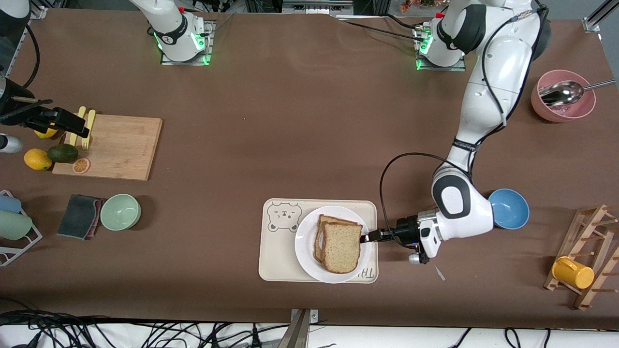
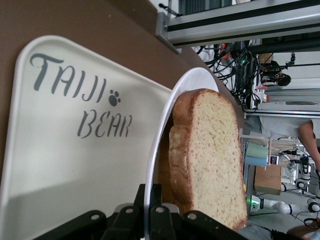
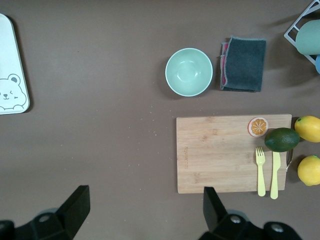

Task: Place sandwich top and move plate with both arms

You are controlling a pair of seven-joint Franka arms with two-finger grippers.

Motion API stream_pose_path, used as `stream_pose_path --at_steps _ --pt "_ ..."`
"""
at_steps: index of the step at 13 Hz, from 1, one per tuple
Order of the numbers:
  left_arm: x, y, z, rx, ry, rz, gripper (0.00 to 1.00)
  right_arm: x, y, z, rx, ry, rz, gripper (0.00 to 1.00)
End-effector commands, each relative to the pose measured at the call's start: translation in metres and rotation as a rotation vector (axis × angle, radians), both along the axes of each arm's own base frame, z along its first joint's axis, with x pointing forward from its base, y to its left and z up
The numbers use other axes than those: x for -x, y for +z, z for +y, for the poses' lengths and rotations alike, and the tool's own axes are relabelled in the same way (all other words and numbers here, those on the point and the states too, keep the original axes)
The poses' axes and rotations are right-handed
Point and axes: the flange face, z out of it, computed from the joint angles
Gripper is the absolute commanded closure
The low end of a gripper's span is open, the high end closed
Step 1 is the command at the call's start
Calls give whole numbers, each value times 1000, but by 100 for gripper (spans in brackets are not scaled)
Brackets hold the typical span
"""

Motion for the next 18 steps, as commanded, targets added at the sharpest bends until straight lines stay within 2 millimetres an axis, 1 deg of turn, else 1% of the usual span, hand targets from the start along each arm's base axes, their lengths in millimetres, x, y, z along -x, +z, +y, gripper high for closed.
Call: stream_pose_path --at_steps 1,4,5,8,10,11,13,14,15,16,18 --pt "-5 -11 -12 23 29 -4 100 2 7 -1 -6 11 -4 0" --pt "-1 -26 -12 17 26 12 100 2 7 -1 -6 9 -6 0" --pt "2 -31 -17 18 21 19 100 2 7 -1 -6 11 -6 0" --pt "7 -39 -19 14 14 31 100 2 7 -2 -5 8 -3 0" --pt "8 -40 -19 12 11 32 100 2 7 -2 -5 6 -3 0" --pt "7 -39 -18 9 8 30 96 2 9 -2 -5 6 -6 0" --pt "6 -35 -15 11 13 30 32 2 9 -2 -4 6 -6 0" --pt "5 -35 -11 10 15 27 5 3 8 -3 -4 5 -3 0" --pt "4 -32 -10 11 14 26 1 2 9 -3 -4 6 -6 0" --pt "3 -29 -10 11 14 24 1 2 9 -4 -4 8 -7 0" --pt "-1 -16 -8 -2 3 3 1 2 9 -3 -3 -1 -9 0"
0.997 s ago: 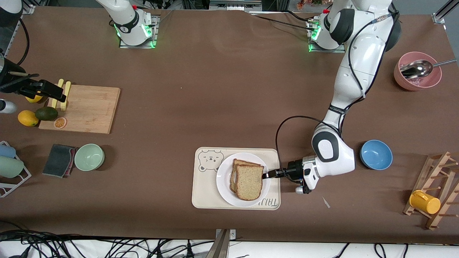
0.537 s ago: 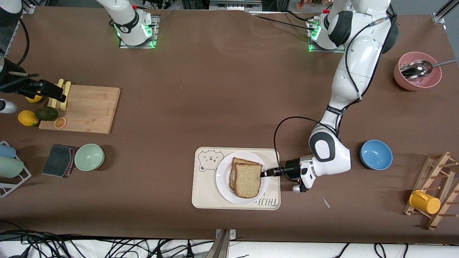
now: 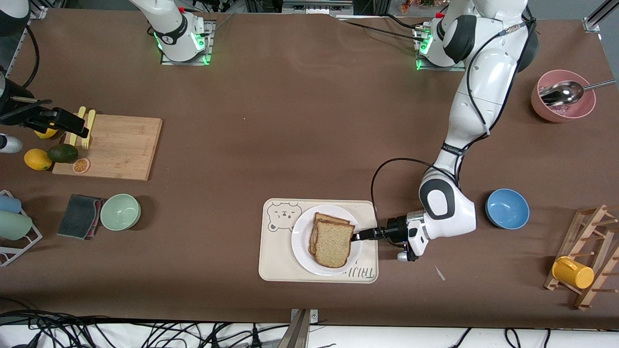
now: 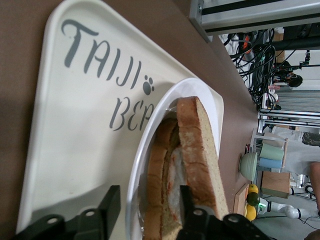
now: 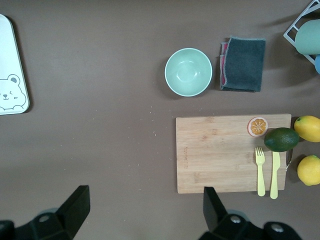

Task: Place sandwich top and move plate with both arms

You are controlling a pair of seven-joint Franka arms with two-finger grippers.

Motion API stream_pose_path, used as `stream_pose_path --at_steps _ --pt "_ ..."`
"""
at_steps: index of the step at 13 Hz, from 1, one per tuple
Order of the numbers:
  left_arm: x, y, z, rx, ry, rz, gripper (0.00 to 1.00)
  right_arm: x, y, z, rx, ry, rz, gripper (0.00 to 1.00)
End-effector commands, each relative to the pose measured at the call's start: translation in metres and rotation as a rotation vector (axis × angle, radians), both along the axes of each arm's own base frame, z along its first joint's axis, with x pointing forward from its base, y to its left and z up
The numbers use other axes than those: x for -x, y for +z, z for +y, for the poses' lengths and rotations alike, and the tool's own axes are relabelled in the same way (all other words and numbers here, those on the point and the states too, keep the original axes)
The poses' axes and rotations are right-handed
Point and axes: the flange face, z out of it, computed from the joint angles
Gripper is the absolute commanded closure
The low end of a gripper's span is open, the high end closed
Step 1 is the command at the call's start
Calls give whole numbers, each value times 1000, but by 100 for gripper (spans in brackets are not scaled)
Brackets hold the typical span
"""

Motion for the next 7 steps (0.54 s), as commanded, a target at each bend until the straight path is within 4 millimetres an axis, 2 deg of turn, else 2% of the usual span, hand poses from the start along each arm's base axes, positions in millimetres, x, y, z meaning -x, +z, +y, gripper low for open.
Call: stream_pose_path --at_steps 1,2,3,7 --pt "-7 25 3 -17 -24 -38 1 2 9 -1 -4 1 -10 0" --pt "-9 32 7 -40 -41 -53 1 2 9 -1 -4 1 -12 0" --pt "-9 31 14 -55 -52 -52 1 2 9 -1 -4 1 -12 0" --pt "-9 43 18 -89 -109 -62 1 3 10 -1 -4 2 -10 0"
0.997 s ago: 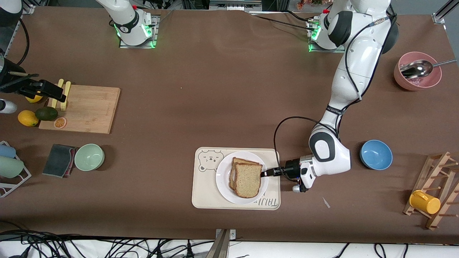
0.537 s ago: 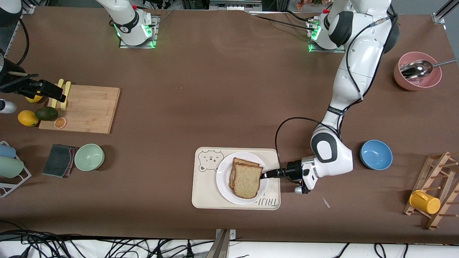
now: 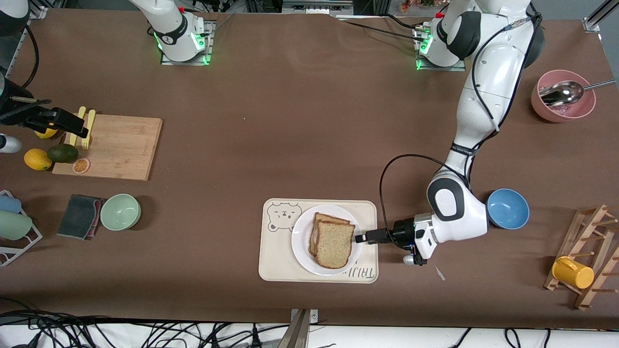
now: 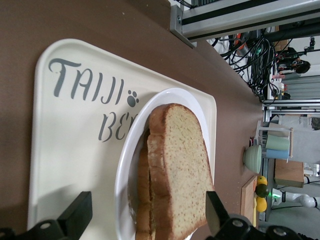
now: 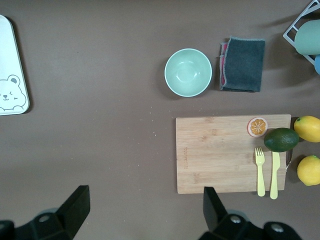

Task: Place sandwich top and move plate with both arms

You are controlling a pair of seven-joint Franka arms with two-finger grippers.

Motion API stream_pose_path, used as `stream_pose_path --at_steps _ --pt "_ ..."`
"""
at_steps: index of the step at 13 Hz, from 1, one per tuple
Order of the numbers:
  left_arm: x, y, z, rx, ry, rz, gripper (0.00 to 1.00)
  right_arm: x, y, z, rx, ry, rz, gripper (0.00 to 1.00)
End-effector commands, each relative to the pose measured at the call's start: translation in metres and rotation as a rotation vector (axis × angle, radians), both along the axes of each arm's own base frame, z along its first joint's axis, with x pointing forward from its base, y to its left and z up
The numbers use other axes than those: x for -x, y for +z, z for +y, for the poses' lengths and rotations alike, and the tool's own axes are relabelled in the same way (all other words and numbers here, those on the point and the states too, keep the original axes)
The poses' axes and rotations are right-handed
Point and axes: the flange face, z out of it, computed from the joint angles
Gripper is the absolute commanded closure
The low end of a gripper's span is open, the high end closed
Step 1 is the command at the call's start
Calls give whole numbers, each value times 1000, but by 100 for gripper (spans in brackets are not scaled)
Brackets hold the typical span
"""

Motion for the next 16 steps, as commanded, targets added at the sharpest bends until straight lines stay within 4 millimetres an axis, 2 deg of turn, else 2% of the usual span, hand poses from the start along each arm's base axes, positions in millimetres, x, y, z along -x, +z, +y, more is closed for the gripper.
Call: stream_pose_path --at_steps 1,4,8,10,12,16 --pt "1 28 3 -62 -68 -19 0 3 8 0 -4 3 -7 0" --pt "-1 75 17 -167 -126 -35 0 4 8 0 -4 3 -6 0" --pt "0 125 61 -310 -253 -52 0 3 8 0 -4 3 -7 0" --pt "3 152 71 -400 -302 -66 0 3 8 0 -4 3 -7 0" --pt "8 194 78 -502 -304 -49 0 3 7 0 -4 3 -6 0" --pt "31 276 93 -736 -367 -48 0 3 7 0 -6 3 -4 0"
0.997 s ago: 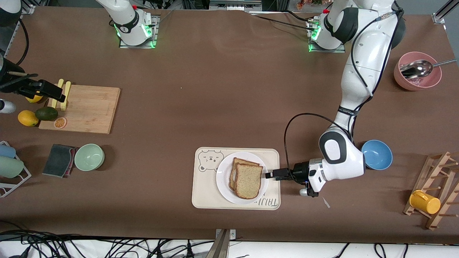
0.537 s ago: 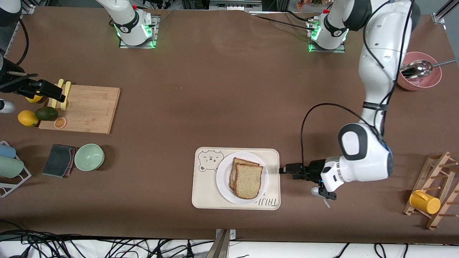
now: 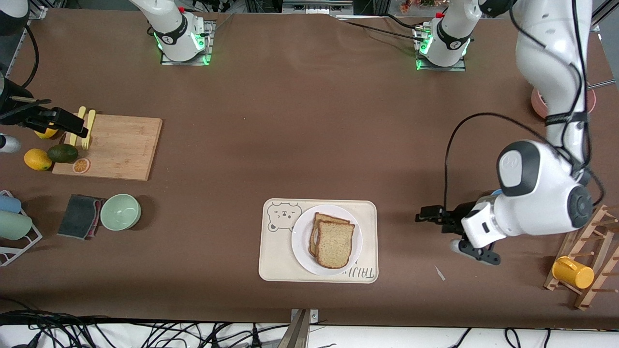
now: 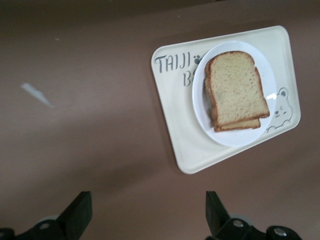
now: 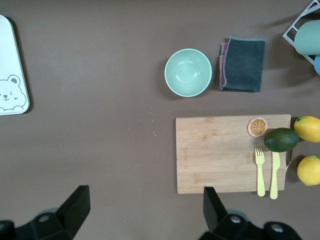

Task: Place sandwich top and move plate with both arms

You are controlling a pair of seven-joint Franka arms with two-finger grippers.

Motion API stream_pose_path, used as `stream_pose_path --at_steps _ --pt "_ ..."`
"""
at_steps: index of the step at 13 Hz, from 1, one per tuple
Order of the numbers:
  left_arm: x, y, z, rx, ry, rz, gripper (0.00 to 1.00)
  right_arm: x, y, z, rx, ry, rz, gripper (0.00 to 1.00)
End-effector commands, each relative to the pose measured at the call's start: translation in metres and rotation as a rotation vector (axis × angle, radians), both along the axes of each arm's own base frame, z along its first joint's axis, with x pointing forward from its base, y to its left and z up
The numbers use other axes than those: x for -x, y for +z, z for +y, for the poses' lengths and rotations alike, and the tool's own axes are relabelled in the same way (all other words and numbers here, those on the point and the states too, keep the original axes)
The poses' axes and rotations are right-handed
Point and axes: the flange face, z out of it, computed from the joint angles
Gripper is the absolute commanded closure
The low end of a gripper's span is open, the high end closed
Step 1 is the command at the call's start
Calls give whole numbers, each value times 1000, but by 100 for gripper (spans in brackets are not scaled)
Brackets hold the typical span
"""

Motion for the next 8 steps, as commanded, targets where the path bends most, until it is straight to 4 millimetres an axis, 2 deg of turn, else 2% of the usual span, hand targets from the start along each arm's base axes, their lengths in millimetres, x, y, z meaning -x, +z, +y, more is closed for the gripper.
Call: stream_pose_path --at_steps 1,3,5,7,8 --pt "26 55 11 -118 -28 1 0 3 7 0 -6 3 -5 0" --pt "40 93 23 -222 -34 -12 0 3 8 0 -6 3 -5 0" --pt "53 126 25 -256 35 -22 0 3 8 1 -6 3 -5 0" --pt "74 157 19 -331 82 -7 0 3 8 0 -4 1 -7 0" --pt "91 177 10 -385 75 -10 0 3 8 0 -4 1 -7 0"
